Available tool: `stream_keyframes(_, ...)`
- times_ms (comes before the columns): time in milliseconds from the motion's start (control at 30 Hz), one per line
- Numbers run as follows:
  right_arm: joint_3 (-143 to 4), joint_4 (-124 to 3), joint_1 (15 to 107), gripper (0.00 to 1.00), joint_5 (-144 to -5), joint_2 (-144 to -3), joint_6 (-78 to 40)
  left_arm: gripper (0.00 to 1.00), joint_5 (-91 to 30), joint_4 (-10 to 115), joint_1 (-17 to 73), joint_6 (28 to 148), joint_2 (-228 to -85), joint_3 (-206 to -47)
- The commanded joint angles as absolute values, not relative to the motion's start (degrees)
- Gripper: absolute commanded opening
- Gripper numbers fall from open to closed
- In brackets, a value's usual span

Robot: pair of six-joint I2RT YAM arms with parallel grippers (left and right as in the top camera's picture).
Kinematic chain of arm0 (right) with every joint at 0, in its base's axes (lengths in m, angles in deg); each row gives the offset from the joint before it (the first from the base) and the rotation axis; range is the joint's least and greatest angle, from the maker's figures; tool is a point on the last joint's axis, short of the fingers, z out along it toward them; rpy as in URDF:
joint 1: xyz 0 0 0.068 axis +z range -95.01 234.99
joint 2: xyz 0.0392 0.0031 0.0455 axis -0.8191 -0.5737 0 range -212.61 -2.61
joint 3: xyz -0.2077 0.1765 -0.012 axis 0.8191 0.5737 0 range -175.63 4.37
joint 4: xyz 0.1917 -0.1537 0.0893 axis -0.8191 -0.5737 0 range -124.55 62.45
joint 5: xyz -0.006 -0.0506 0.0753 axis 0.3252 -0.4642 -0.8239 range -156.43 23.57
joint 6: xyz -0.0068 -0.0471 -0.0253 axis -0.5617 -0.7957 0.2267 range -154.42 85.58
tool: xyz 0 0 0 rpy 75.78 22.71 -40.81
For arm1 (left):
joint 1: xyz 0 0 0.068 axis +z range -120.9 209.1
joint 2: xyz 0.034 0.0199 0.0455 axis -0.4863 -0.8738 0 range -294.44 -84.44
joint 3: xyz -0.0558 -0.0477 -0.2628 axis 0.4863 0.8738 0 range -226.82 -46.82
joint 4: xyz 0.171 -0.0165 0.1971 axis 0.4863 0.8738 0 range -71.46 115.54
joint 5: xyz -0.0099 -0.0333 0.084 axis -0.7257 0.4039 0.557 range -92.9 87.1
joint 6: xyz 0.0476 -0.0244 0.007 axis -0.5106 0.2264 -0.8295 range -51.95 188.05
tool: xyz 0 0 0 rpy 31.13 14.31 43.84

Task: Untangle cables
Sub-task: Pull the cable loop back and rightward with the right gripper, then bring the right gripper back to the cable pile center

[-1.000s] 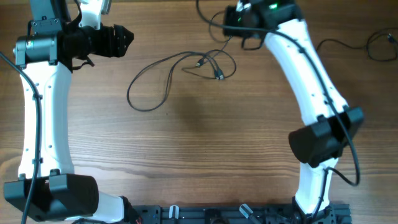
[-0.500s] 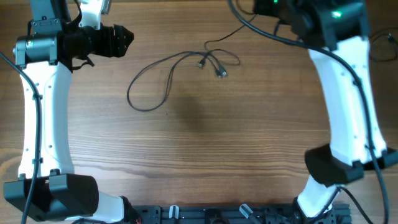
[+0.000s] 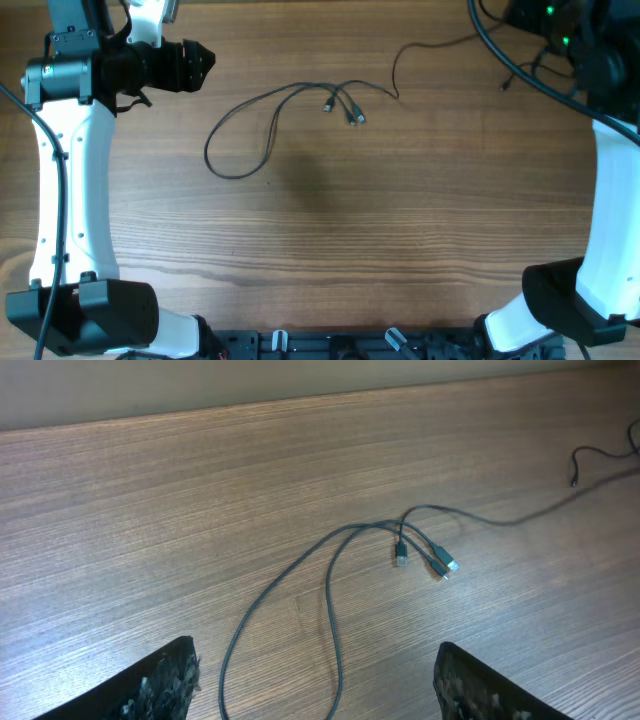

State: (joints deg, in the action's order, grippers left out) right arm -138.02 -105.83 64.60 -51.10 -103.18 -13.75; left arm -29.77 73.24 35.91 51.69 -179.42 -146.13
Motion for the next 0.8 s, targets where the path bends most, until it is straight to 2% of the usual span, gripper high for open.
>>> stream_keyframes(0,-138.83,-109.33,64.12,0.04,-50.35,-103.14,-14.26,0.77,-30.91,73.26,35.65,52.00,-179.85,-146.04)
stream_keyframes(400,-138.43,-118.44,64.14,0.05,-56.06,-111.07,-11.81,0.77,-30.91,73.28,35.65,52.02,-179.85,-146.04)
stream_keyframes(767,-138.39,-119.71,64.12,0.04,-56.01,-122.26,-11.94,0.78,-30.91,73.28,35.65,52.02,-179.85,-146.04)
